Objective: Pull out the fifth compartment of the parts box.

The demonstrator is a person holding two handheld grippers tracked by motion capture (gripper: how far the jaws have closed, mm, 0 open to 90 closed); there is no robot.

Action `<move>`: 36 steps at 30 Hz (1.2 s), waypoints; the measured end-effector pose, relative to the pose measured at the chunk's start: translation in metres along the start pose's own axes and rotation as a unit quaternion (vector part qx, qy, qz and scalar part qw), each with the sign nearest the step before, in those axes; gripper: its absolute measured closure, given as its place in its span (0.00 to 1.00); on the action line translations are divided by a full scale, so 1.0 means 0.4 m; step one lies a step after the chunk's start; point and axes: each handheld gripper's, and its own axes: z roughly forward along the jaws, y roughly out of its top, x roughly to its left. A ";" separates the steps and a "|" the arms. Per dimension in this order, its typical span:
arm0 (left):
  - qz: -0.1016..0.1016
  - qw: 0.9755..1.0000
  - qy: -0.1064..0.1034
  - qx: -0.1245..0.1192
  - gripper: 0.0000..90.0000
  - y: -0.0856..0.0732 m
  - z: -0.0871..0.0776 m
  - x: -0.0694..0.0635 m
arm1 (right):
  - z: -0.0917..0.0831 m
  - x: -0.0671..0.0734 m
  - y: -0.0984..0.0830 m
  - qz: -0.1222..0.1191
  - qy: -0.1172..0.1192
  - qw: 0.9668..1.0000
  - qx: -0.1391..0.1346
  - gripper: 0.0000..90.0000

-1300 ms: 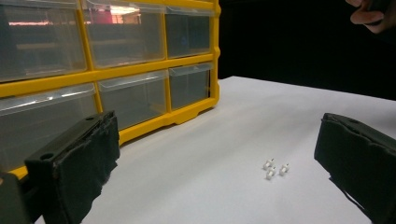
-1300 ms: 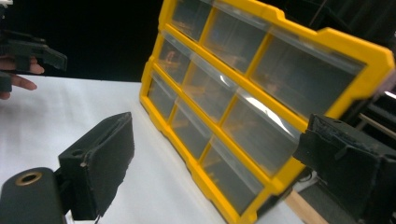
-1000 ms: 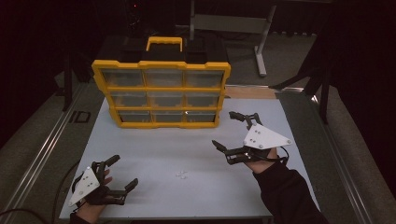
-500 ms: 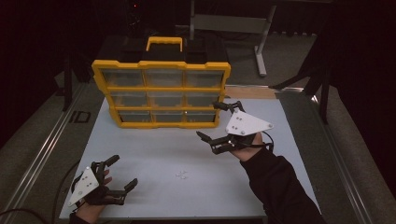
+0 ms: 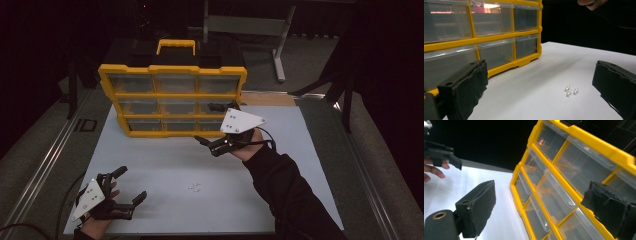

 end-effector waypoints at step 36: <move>-0.006 1.000 0.002 -0.003 0.00 0.001 -0.011 0.001 | 0.187 -0.029 0.036 -0.065 0.041 0.996 0.055 0.13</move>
